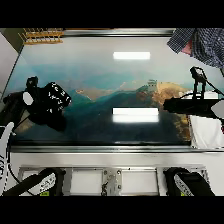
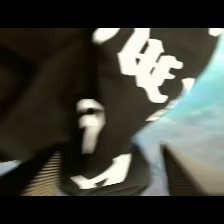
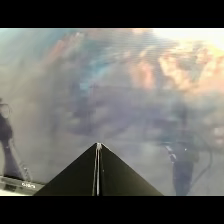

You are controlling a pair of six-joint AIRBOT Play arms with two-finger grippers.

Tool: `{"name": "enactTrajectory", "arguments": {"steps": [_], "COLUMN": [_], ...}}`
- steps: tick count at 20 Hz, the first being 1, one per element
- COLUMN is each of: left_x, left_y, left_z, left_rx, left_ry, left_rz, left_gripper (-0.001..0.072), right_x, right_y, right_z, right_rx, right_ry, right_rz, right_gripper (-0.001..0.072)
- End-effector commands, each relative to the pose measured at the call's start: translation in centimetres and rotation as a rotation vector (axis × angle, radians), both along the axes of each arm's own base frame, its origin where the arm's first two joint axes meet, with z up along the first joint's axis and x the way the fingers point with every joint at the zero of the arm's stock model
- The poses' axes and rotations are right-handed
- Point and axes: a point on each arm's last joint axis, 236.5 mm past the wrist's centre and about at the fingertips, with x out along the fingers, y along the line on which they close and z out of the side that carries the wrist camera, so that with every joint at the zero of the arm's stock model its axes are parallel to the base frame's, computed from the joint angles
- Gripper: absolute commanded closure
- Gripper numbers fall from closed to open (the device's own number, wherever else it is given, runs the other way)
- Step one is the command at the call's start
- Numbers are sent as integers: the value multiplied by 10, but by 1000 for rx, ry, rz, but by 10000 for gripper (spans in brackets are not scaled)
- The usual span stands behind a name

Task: Fold the clothes and pants, and hang the long-sleeved shirts on hangers.

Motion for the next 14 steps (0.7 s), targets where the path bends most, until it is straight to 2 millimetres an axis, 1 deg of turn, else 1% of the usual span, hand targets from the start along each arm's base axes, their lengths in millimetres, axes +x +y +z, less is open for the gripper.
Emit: {"name": "enactTrajectory", "arguments": {"steps": [1,2,3,4,6,7,9,10,11,12,13,14], "left_x": [9,14,23,33,48,51,47,41,32,24,19,20], "left_y": [-37,-51,-75,-105,-173,-213,-289,-323,-355,-380,-400,-412], "left_z": [-6,-1,11,29,75,103,158,180,198,207,210,208], "left_rx": [-76,-102,-153,-208,-290,-325,-386,-419,-447,-458,-443,-421], "left_ry": [-55,-72,-103,-145,-247,-314,-463,-522,-562,-579,-588,-590], "left_rz": [-22,-39,-61,-95,-217,-296,-447,-509,-573,-628,-681,-712], "left_gripper": [593,700,700,700,700,700,700,701,700,700,699,563], "right_x": [0,0,0,0,0,0,0,0,0,3,6,10], "right_y": [0,0,0,0,0,0,1,5,8,7,5,5], "right_z": [0,0,0,0,0,0,0,1,3,4,6,9], "right_rx": [0,0,1,1,1,1,3,27,51,52,53,54], "right_ry": [1,1,1,1,1,1,2,6,8,-2,-19,-37], "right_rz": [1,1,1,1,1,1,1,-6,-15,-21,-30,-37], "right_gripper": [689,689,689,689,689,689,689,688,688,688,689,689]}}
